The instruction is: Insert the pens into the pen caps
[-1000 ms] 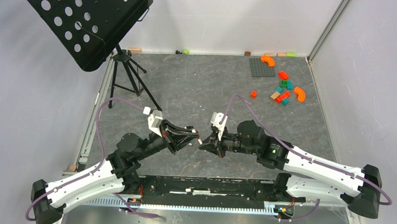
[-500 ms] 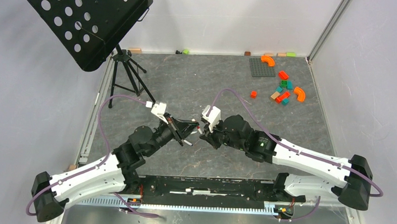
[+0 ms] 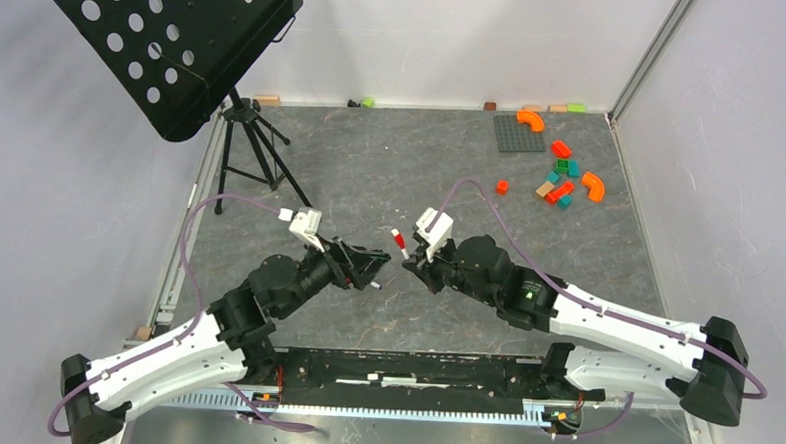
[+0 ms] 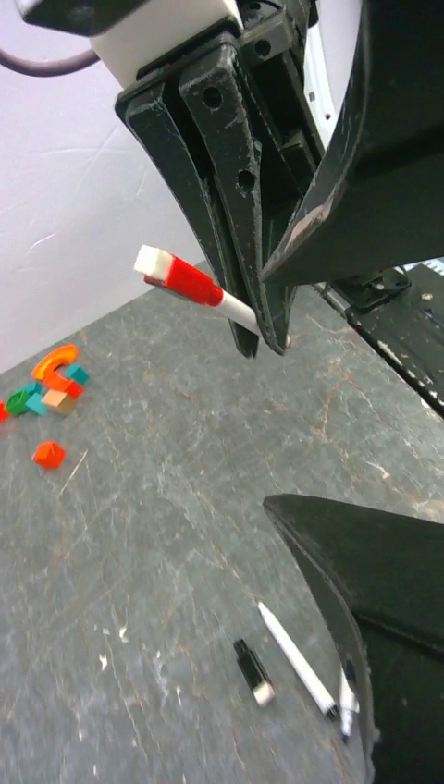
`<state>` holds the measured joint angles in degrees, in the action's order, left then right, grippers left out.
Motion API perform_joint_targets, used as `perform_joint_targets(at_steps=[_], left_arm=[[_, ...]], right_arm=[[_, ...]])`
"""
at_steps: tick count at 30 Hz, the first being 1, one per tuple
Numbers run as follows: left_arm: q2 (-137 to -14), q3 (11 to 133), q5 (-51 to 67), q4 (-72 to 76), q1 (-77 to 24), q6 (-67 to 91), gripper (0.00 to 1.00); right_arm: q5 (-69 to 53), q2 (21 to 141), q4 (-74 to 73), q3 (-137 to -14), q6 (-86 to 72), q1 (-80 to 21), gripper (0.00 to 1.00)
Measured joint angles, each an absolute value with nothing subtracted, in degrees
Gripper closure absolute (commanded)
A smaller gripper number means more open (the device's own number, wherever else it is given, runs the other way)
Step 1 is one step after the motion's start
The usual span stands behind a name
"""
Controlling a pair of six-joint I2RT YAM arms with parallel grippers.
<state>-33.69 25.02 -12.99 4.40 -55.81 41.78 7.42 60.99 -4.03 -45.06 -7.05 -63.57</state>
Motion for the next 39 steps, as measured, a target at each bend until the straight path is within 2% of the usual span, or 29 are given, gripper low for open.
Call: perform_joint_targets(at_steps=[1, 6, 11, 14, 15, 20, 35, 39], left_arm=[[-32.1, 25.1, -13.9, 2.4, -55.8, 41.6, 0.0], [-25.8, 26.5, -19.0, -7.5, -55.8, 40.5, 0.0], [-25.0, 31.3, -25.5, -18.5, -55.8, 39.3, 0.0], [-25.0, 33.1, -28.6, -24.1, -55.8, 38.7, 0.0], [-25.2, 33.6, -29.5, -25.8, -55.8, 38.5, 0.0], [-29.2, 34.3, -32.0, -32.9, -55.8, 38.0, 0.01], [-31.7, 34.3, -32.1, -35.7, -55.8, 38.1, 0.01], [-31.7, 34.2, -32.1, -35.8, -55.8, 38.1, 0.01]], right_arm=[[8.0, 60.1, -3.7, -44.0, -7.2, -63.5, 1.0], [11.8, 57.8, -4.0, -39.1, -8.2, -61.7, 1.0], [14.2, 58.6, -5.8, -36.3, -9.9, -54.5, 1.0], [15.0, 62.2, -7.0, -36.1, -11.1, -49.6, 1.0], [15.8, 67.7, -9.0, -36.2, -12.0, -46.0, 1.0], [16.6, 73.7, -11.2, -36.5, -12.4, -43.6, 1.0], [16.5, 80.1, -12.1, -36.7, -12.6, -38.7, 0.8], [16.3, 80.4, -12.1, -36.7, -12.5, -38.2, 0.68]])
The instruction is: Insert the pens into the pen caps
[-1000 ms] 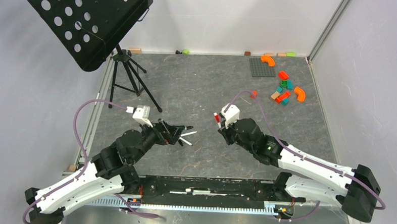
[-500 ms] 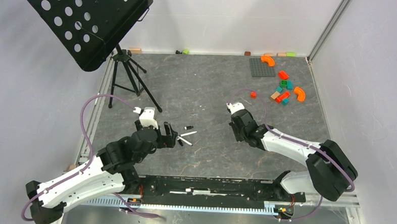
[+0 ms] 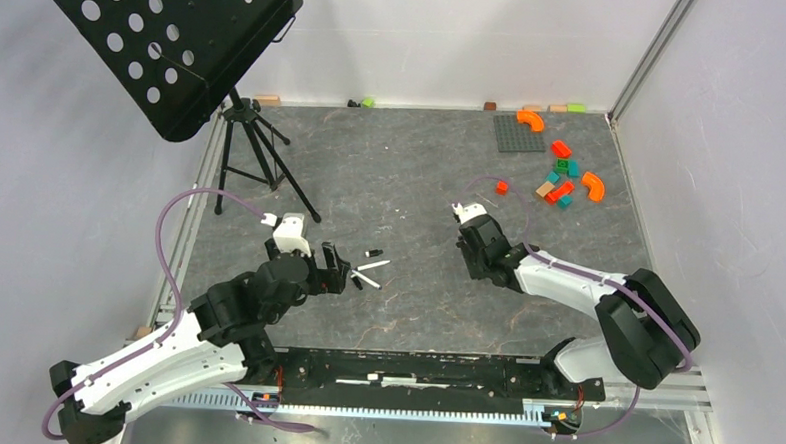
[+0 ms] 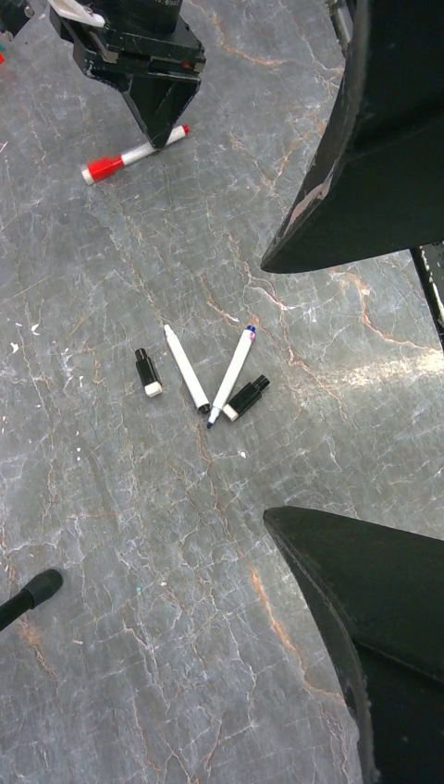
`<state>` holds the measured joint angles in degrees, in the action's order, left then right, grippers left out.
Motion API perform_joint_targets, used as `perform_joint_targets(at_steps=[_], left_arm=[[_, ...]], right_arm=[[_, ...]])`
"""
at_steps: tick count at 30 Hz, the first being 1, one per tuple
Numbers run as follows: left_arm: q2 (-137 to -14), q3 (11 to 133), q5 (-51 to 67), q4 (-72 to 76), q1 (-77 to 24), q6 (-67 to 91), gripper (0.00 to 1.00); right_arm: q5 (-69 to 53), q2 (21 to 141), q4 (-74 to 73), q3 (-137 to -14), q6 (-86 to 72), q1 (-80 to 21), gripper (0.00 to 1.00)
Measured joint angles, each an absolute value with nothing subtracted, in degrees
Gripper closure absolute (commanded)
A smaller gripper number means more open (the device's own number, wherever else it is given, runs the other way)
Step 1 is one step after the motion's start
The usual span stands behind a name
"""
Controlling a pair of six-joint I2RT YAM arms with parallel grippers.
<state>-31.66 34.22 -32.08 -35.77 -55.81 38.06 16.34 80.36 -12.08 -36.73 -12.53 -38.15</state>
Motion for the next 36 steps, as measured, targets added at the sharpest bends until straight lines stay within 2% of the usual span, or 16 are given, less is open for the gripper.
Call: perform_joint_targets(at_steps=[2, 7, 12, 25, 31, 36], left_arm=[[-31.7, 34.2, -32.1, -35.8, -55.8, 38.1, 0.01], [-31.4, 34.2, -32.1, -35.9, -55.8, 38.1, 0.01], [-30.9, 34.2, -31.3, -36.6, -55.8, 38.1, 0.01], [-24.1, 43.4, -27.2, -45.5, -55.8, 38.1, 0.0], [-21.2, 45.1, -28.8, -48.5, -55.8, 38.5, 0.0], [-25.3, 45.1, -30.8, -50.6, -55.8, 41.3, 0.01]], right_arm=[[16.2, 80.4, -12.0, -36.8, -12.6, -37.9, 0.59], [15.5, 80.2, -12.3, -37.4, -12.1, -37.7, 0.47], [15.3, 77.0, -14.0, -39.1, -11.1, -37.6, 0.41], [6.8, 64.9, -13.1, -39.6, -9.1, -38.9, 0.36], [5.1, 65.1, -12.9, -42.3, -8.4, -46.5, 0.36], [6.7, 67.2, -12.6, -46.1, -8.3, -52.3, 0.37]])
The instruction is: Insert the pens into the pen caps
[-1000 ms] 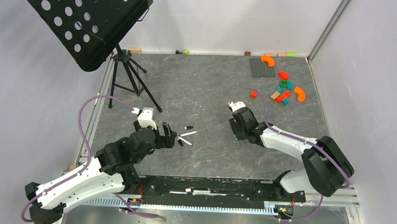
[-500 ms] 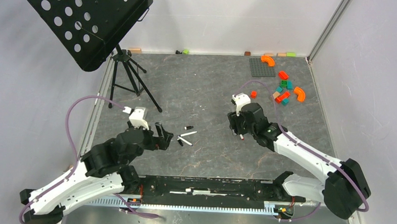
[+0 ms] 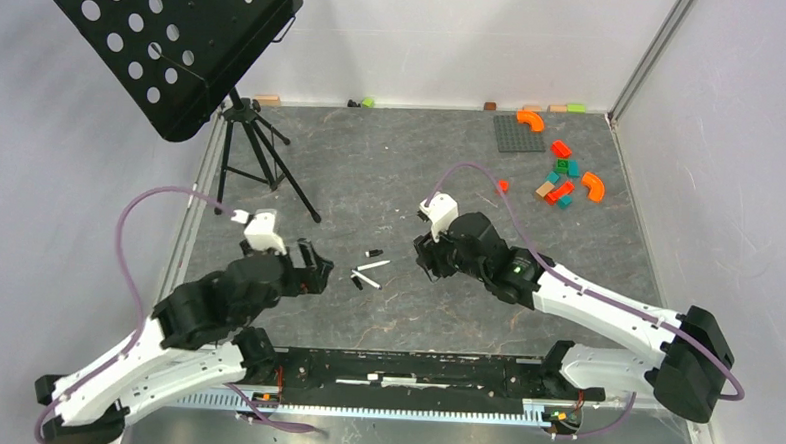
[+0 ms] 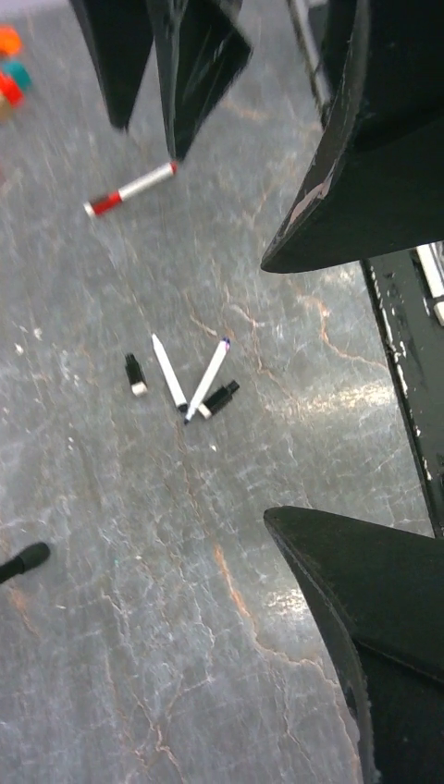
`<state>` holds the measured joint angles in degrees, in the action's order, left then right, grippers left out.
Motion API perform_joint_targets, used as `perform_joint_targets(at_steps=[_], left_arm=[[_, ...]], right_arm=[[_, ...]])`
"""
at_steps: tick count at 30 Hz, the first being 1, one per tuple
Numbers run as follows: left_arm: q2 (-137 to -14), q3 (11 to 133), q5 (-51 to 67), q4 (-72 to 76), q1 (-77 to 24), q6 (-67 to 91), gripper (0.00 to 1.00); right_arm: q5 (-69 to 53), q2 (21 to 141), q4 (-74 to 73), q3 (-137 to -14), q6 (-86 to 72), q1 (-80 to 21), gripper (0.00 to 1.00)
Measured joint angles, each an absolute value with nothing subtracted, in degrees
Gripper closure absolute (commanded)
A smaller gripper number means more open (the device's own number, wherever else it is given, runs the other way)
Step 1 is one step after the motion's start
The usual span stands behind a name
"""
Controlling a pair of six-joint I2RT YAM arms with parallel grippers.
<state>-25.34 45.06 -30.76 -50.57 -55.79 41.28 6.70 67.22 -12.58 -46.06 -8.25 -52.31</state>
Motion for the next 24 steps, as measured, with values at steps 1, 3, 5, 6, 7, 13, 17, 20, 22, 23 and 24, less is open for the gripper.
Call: perform_joint_targets(at_steps=[1, 3, 5, 6, 7, 13, 17, 20, 22, 23, 24], left_arm=[[-27.9, 45.1, -31.2, -51.0, -55.8, 42.3, 0.02], [-34.1, 45.1, -31.2, -50.8, -55.8, 43.4, 0.02], [-41.8, 45.5, -30.4, -50.2, -55.8, 44.2, 0.03], [-45.6, 46.0, -29.8, -49.7, -55.8, 44.4, 0.04], [-49.7, 46.5, -29.4, -49.0, -55.8, 44.6, 0.06], [-68.0, 50.3, -27.0, -44.4, -55.8, 48.8, 0.12], [-75.4, 53.2, -25.8, -41.5, -55.9, 53.4, 0.17], [-76.3, 52.6, -25.4, -38.7, -55.9, 57.3, 0.18], [-76.5, 52.0, -25.3, -37.2, -55.9, 59.8, 0.2], [-76.9, 51.9, -25.3, -36.7, -56.0, 60.9, 0.21], [-77.4, 51.9, -25.3, -36.2, -56.0, 61.9, 0.21]], right_arm=[[7.4, 67.2, -12.6, -46.1, -8.5, -52.6, 0.36], [9.5, 67.0, -12.6, -45.9, -9.5, -52.6, 0.36], [12.3, 66.0, -12.5, -44.7, -11.0, -52.6, 0.36], [13.6, 65.1, -12.6, -43.9, -11.8, -52.6, 0.36], [15.2, 64.2, -12.9, -43.0, -12.6, -52.6, 0.36], [28.3, 56.9, -17.8, -38.6, -19.4, -52.6, 0.32], [35.2, 49.6, -19.7, -35.2, -22.8, -52.6, 0.31], [38.0, 45.3, -20.5, -33.6, -24.2, -52.5, 0.31], [39.0, 44.0, -20.8, -33.1, -24.6, -52.5, 0.31], [39.4, 43.5, -20.8, -32.8, -24.8, -52.5, 0.31], [39.6, 43.4, -20.9, -32.7, -24.9, -52.5, 0.31]])
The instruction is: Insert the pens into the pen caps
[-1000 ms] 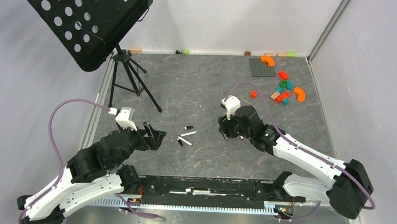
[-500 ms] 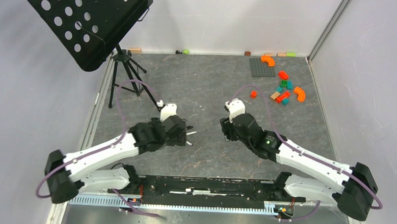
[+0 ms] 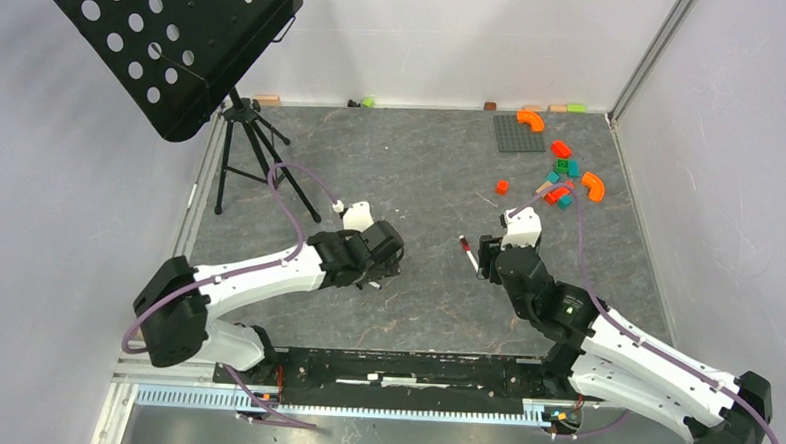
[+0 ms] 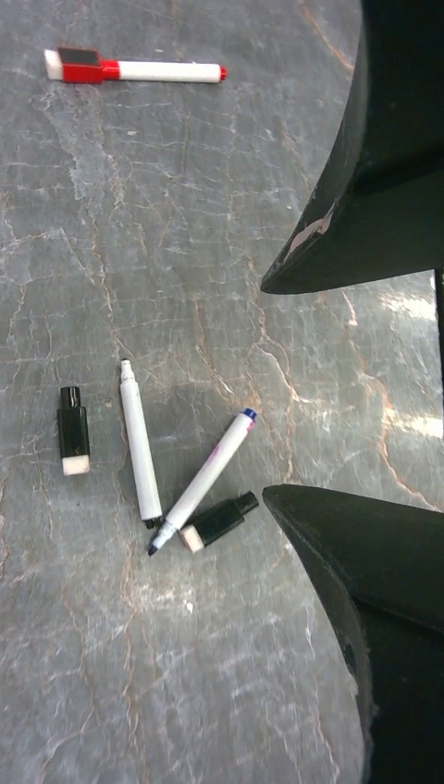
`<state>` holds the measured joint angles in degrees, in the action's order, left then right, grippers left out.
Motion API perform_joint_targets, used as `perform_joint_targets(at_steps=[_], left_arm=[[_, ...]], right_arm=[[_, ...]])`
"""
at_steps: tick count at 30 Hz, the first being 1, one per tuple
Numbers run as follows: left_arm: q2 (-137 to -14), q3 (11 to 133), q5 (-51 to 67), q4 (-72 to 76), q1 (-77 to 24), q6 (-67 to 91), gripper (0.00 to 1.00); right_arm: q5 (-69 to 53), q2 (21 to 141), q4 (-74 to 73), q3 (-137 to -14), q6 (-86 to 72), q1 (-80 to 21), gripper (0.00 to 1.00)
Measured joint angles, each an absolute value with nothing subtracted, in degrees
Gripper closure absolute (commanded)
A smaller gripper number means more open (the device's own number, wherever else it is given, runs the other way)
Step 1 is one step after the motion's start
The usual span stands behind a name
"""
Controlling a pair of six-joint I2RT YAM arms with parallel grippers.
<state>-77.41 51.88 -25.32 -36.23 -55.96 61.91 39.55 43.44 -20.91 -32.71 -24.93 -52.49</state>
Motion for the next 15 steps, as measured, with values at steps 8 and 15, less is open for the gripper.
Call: perform_joint_targets(at_steps=[8, 15], left_arm=[[-87.8, 53.7, -24.7, -37.0, -56.0, 71.0, 0.23], [-92.1, 56.2, -24.9, -38.8, -56.0, 74.8, 0.31]], right_arm=[[39.7, 44.1, -21.1, -32.0, -25.3, -52.5, 0.31], [39.6, 44.2, -21.1, -31.9, -25.3, -52.5, 0.31]])
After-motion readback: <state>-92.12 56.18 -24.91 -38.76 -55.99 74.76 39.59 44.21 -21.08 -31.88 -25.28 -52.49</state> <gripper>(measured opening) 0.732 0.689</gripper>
